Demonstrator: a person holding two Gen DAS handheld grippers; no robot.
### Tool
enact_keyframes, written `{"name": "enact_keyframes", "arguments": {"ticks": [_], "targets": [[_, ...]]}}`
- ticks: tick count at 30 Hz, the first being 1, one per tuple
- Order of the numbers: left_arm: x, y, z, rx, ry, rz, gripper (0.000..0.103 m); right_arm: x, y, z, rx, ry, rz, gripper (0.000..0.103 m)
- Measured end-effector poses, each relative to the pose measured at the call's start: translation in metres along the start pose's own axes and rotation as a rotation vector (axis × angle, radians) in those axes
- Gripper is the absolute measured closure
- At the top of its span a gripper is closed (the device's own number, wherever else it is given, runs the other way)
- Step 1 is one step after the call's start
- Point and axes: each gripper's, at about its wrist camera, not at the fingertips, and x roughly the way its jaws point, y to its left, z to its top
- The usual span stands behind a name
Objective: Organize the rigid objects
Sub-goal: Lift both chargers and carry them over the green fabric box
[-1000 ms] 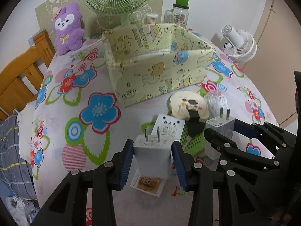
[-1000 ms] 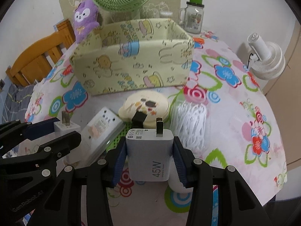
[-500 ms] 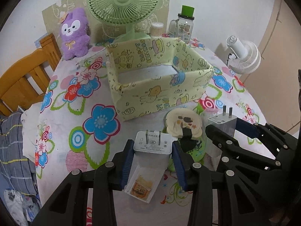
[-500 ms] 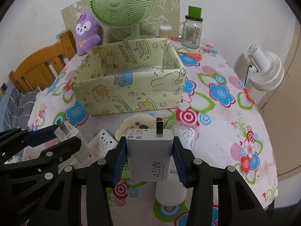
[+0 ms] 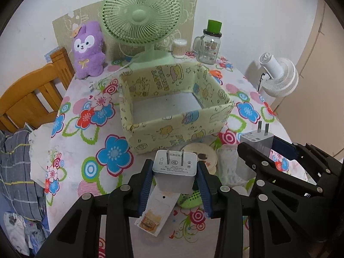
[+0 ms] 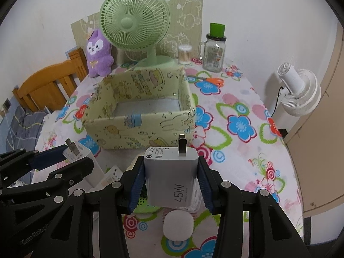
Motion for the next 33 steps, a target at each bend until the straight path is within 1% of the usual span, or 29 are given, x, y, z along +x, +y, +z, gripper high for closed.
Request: {"name": "enact_keyframes", "arguments": {"ticks": [3, 6, 10, 16, 24, 33], "targets": [[-0.007, -0.003, 0.005, -0.002, -0.012, 0.010, 0.062, -0.006, -0.001, 0.008, -0.021, -0.012, 0.003, 0.053], [-0.013, -0.005, 0.011, -0.011, -0.015, 0.019, 0.062, -0.012, -0.003, 0.015, -0.013, -0.019, 0.012, 0.053], [-0.022, -0.008, 0.018, -0.015, -0.035, 0.037, 0.062, -0.023, -0.004, 0.028, -0.031, -0.062, 0.021, 0.053], [-0.038, -0.007, 0.027, -0.037, -0.072, 0.057, 0.062, -0.035, -0.003, 0.040, -0.041, -0.092, 0.040, 0.053], [-0.047, -0.009, 0.039, -0.051, -0.091, 0.081, 0.062, -0.040, -0.006, 0.053, -0.047, -0.102, 0.058, 0.053], [-0.045, -0.008, 0.056, -0.080, -0.118, 0.106, 0.062, -0.032, -0.009, 0.075, -0.068, -0.097, 0.084, 0.053]]}}
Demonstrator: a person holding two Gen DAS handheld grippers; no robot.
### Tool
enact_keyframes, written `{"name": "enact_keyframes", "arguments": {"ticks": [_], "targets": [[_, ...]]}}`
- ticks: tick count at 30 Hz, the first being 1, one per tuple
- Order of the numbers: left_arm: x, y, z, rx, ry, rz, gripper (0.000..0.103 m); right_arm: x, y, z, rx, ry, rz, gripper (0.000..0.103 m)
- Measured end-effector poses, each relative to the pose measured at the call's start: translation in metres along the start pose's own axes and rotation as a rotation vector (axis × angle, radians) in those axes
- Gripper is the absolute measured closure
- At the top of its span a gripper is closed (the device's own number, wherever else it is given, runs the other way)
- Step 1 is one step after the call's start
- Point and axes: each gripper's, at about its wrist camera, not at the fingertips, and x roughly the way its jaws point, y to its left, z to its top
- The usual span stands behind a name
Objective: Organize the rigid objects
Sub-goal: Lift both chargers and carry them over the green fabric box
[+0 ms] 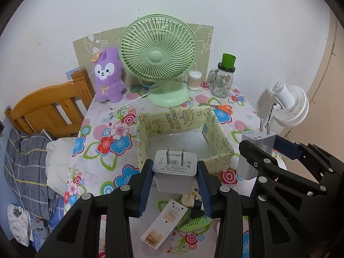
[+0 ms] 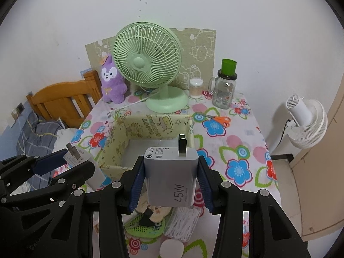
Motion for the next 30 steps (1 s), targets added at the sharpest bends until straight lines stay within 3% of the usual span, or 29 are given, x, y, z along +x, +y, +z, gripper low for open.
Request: {"name": "enact_keyframes", "arguments": {"ticks": [13, 30], "targets": [[0.018, 0.005, 0.022, -0.039, -0.027, 0.015, 0.062, 0.030, -0.010, 0.026, 0.019, 0.045, 0.038, 0.053], [0.053, 0.013, 0.044, -0.070, -0.030, 0.026, 0.062, 0.069, -0.012, 0.049, 0.019, 0.049, 0.025, 0.053]]}}
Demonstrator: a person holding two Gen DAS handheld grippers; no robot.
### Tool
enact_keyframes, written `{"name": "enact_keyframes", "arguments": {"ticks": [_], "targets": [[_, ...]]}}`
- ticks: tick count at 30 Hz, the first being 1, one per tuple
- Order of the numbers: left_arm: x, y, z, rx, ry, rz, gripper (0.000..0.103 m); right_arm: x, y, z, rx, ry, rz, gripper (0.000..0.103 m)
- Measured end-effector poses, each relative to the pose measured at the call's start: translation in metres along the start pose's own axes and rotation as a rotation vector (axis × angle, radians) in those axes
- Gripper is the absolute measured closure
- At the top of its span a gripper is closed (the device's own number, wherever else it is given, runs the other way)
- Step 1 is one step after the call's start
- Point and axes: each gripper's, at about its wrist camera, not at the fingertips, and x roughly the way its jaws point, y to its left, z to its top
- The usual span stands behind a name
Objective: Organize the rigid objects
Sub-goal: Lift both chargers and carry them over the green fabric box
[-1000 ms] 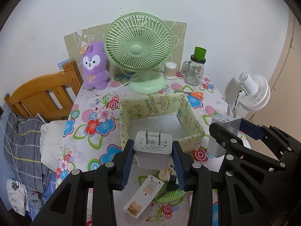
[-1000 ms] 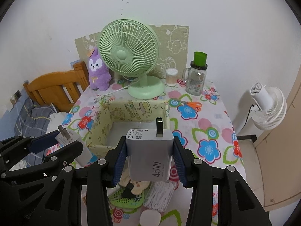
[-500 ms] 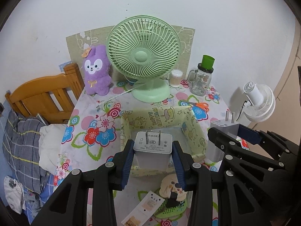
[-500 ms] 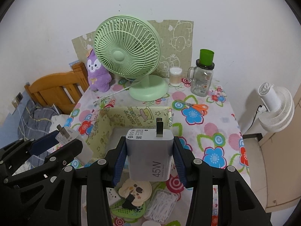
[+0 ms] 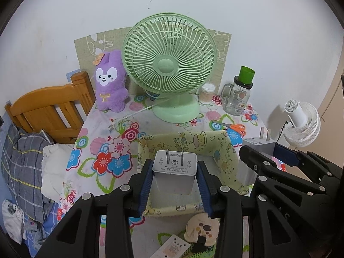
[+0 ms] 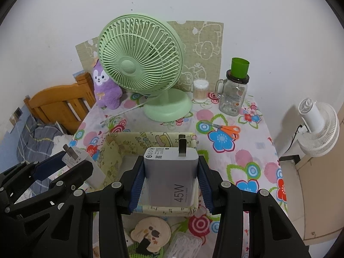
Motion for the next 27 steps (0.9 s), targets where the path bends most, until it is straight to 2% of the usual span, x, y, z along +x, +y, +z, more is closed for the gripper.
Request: {"name": "enact_keyframes", "arguments": {"ticks": [13, 27], "targets": [[0.049, 0.012, 0.011, -0.040, 0.055, 0.015, 0.062, 0.045, -0.004, 0.013, -0.008, 0.044, -0.005, 0.053], [0.100, 0.017, 0.013, -0.038, 0.124, 0.013, 0.062, 0.096, -0.007, 0.017, 0.014, 0.111, -0.016, 0.053]]}}
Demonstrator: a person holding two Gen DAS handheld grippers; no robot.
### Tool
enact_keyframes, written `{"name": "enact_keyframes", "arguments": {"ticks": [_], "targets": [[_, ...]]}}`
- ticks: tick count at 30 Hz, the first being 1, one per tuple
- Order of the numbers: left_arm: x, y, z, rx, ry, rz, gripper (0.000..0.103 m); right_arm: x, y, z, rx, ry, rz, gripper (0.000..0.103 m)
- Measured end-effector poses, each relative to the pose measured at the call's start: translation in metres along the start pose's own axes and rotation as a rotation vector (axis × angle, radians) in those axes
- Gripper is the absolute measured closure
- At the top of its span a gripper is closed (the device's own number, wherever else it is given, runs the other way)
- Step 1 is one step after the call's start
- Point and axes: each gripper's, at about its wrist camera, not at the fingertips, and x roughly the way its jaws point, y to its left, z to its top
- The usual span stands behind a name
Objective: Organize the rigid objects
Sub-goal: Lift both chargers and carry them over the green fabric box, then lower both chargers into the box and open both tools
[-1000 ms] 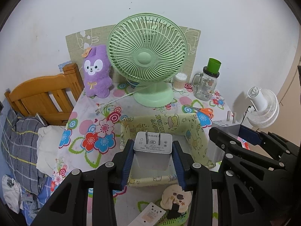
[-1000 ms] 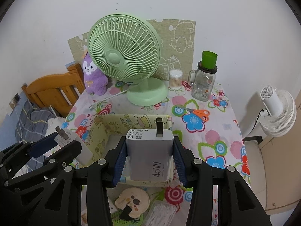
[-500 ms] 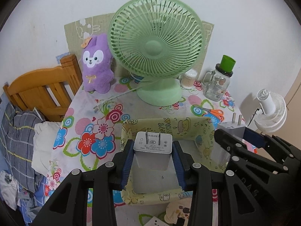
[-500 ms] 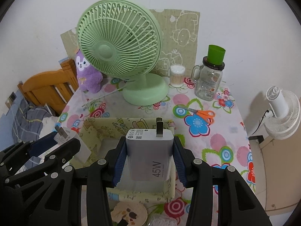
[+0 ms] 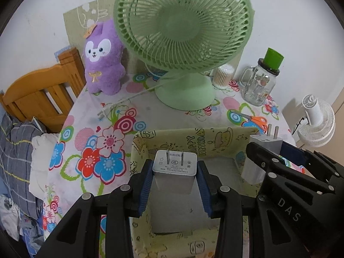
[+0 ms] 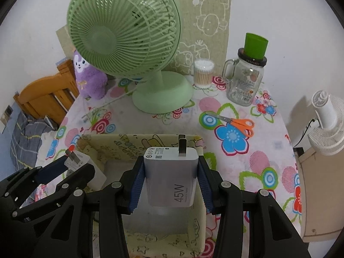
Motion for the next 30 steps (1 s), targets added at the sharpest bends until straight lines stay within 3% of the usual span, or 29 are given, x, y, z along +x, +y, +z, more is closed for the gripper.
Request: {"name": "enact_keyframes", "arguments": {"ticks": [15, 27, 30], "targets": [[0.035, 0.008, 0.003, -0.015, 0.036, 0.028, 0.062, 0.035, 0.003, -0.001, 0.000, 0.057, -0.023, 0.052], [0.042, 0.008, 0.005, -0.024, 0.072, 0.017, 0.061, 0.035, 0.002, 0.001, 0.007, 0.080, -0.036, 0.052], [0.036, 0.008, 0.005, -0.023, 0.064, 0.017, 0.057, 0.028, 0.001, 0.002, 0.013, 0.073, -0.028, 0.052]]}}
